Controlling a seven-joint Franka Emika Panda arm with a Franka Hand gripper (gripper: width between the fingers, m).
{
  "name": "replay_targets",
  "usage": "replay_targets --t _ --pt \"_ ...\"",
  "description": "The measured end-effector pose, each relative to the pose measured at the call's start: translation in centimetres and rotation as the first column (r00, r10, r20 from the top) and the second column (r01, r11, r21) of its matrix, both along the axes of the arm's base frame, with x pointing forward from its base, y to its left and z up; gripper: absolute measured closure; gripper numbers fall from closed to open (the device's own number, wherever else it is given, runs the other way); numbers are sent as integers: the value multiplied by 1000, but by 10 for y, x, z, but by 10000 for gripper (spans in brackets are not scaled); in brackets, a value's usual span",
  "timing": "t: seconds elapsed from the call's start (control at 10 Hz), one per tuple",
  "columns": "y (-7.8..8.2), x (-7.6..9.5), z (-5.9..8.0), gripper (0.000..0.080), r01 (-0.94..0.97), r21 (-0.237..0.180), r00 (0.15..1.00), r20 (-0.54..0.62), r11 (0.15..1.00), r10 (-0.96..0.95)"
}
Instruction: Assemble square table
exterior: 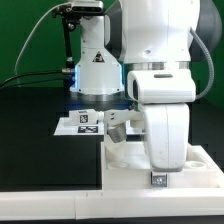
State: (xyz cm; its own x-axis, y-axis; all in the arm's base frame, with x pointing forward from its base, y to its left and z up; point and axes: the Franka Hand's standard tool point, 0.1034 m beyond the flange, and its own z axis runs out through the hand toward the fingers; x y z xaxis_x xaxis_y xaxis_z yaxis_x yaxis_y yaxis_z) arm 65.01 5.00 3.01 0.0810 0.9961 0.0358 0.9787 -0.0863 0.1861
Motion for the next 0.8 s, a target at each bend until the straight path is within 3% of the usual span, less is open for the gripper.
replay_targets --t 0.1,0.3,0.4,0.5,0.6,0.8 --pt "0 1 3 646 29 6 1000 4 1000 -29" --pt "-3 -12 26 329 89 21 995 36 996 -90" --pt "-3 -20 36 329 181 43 983 32 982 -183" --pt "-4 -21 53 197 307 81 949 43 948 -312" --pt "-5 -23 55 161 453 138 885 49 881 -463" --pt "-4 -25 50 152 557 162 823 20 814 -568"
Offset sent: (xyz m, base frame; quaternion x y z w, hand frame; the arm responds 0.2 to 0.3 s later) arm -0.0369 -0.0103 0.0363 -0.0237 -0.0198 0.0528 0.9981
